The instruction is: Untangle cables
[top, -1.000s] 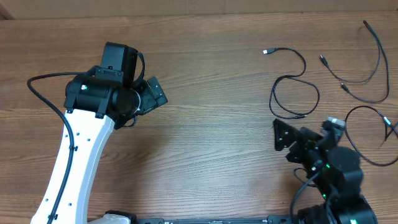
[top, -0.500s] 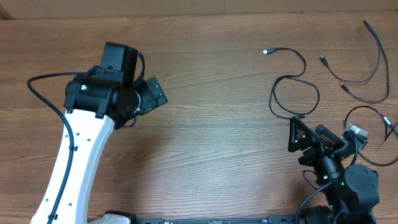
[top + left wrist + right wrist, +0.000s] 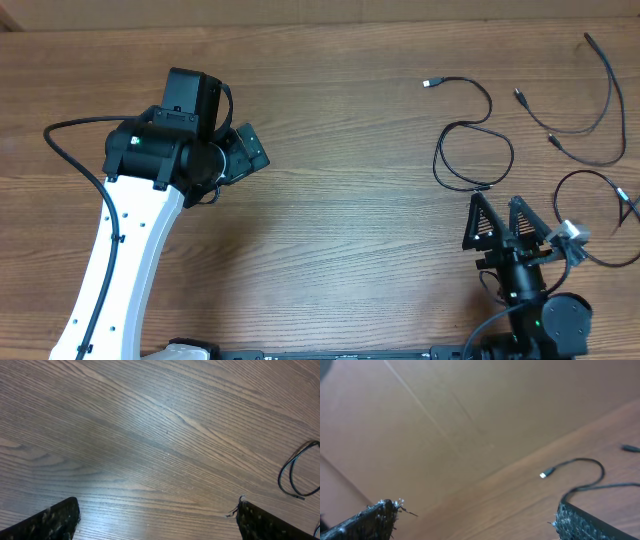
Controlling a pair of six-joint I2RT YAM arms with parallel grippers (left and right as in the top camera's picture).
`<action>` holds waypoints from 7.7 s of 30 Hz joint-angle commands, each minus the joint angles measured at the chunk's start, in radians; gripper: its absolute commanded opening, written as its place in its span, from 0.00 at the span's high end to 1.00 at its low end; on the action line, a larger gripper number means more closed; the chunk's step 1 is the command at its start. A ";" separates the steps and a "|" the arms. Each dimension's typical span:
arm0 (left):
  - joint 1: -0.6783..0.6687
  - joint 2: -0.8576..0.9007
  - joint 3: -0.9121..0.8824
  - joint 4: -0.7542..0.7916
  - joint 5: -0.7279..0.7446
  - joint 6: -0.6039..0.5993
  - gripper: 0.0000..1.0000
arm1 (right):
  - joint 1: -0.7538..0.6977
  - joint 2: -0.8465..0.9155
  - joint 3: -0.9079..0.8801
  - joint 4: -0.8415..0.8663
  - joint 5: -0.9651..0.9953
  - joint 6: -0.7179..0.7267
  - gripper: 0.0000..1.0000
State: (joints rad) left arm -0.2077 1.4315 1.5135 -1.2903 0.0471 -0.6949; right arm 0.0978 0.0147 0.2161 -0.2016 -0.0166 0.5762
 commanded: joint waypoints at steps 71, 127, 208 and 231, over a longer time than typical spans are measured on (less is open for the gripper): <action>0.000 0.001 0.003 0.001 -0.014 0.022 0.01 | -0.150 -0.012 -0.208 0.119 0.015 -0.589 0.00; 0.235 -1.066 -0.610 0.244 0.039 0.045 0.01 | -0.150 -0.012 -0.208 0.119 0.015 -0.589 0.00; 0.293 -1.428 -1.508 1.213 -0.021 0.748 0.00 | -0.150 -0.012 -0.208 0.119 0.015 -0.589 0.00; 0.293 -1.428 -1.508 1.213 -0.021 0.747 0.00 | -0.150 -0.012 -0.208 0.119 0.015 -0.589 0.00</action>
State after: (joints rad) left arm 0.0795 0.0132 0.0174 -0.0814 0.0360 0.0338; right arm -0.0471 0.0128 0.0185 -0.0898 0.0036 -0.0044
